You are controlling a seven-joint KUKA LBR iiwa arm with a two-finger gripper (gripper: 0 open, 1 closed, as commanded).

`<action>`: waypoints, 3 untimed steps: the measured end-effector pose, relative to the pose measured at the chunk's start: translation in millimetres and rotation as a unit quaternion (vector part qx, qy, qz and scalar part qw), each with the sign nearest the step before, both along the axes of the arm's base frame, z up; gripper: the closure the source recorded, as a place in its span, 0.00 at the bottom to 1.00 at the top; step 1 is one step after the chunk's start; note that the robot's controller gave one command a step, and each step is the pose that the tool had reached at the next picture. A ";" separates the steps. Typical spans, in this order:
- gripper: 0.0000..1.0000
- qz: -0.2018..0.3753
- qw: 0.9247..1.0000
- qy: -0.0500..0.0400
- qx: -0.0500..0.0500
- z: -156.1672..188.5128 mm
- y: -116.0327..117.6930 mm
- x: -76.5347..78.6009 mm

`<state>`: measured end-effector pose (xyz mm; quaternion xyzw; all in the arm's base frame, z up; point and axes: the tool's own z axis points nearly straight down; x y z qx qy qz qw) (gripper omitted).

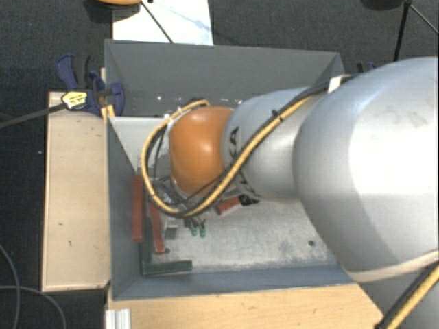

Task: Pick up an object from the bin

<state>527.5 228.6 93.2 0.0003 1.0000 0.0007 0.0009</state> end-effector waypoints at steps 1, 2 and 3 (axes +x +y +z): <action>1.00 0.000 1.000 0.000 0.000 0.0 -0.1 0.0; 0.00 -0.276 0.961 -0.001 0.001 43.1 -14.2 14.9; 0.00 -0.277 0.961 0.000 0.000 42.0 -14.2 14.3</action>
Offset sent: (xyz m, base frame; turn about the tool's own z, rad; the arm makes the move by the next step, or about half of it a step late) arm 0.0136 -0.0139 0.0416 0.5607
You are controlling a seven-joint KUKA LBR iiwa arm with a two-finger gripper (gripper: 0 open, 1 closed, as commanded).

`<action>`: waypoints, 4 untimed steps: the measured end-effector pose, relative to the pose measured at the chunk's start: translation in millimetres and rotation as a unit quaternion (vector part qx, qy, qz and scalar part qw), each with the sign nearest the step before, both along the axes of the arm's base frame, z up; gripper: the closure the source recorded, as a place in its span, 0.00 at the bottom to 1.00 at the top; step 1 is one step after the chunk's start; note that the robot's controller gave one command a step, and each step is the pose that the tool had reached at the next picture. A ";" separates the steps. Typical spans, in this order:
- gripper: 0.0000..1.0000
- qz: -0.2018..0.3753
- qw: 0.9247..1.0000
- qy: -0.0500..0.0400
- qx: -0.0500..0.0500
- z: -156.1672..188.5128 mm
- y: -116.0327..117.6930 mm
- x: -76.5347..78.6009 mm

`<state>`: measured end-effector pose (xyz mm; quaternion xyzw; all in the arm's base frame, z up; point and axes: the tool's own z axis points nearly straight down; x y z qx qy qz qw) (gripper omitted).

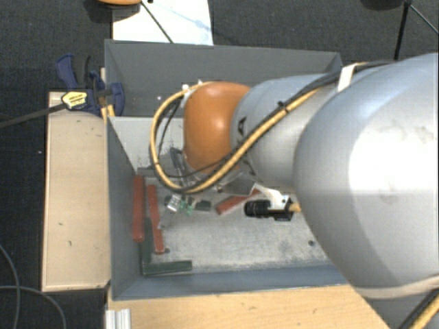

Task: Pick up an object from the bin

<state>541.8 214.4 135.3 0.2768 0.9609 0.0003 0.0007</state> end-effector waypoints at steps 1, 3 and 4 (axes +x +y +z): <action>0.00 -0.022 1.000 -0.001 0.001 -14.0 -3.9 25.4; 1.00 -0.001 1.000 0.000 0.000 -65.0 -42.0 37.1; 1.00 -0.001 1.000 0.000 0.000 -65.0 -42.0 37.1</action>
Offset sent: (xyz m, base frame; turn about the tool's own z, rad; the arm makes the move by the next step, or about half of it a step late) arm 0.0446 -0.0281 -0.0152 -0.0226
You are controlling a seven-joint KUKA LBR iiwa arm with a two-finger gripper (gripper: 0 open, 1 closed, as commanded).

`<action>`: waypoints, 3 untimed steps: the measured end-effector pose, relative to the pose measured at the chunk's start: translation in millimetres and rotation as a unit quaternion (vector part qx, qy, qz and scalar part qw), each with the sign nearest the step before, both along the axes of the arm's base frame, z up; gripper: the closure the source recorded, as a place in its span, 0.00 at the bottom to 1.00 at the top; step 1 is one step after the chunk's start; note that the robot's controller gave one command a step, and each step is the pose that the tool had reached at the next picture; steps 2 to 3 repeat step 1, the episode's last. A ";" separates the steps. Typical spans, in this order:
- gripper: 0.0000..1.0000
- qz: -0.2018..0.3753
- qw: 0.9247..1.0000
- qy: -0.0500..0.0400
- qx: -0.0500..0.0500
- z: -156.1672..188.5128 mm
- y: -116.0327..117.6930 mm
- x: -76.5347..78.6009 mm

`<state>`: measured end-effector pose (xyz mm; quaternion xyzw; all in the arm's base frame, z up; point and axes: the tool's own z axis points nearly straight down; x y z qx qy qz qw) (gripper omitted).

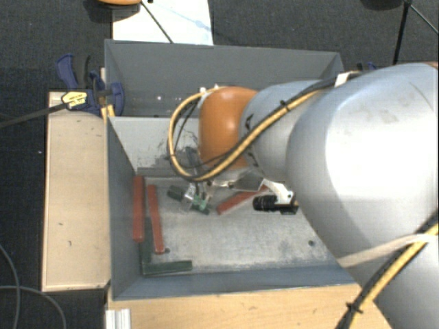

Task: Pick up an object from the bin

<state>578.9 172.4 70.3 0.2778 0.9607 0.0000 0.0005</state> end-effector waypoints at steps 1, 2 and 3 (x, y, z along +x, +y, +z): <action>1.00 -0.047 0.999 -0.004 0.001 177.2 -10.8 -11.4; 1.00 -0.047 0.999 -0.004 0.001 177.2 -10.8 -11.4; 1.00 -0.047 0.999 -0.004 0.001 177.2 -10.8 -11.4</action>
Offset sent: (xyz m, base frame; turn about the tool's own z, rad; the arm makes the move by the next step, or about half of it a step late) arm 0.0000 0.0000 0.0000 0.0000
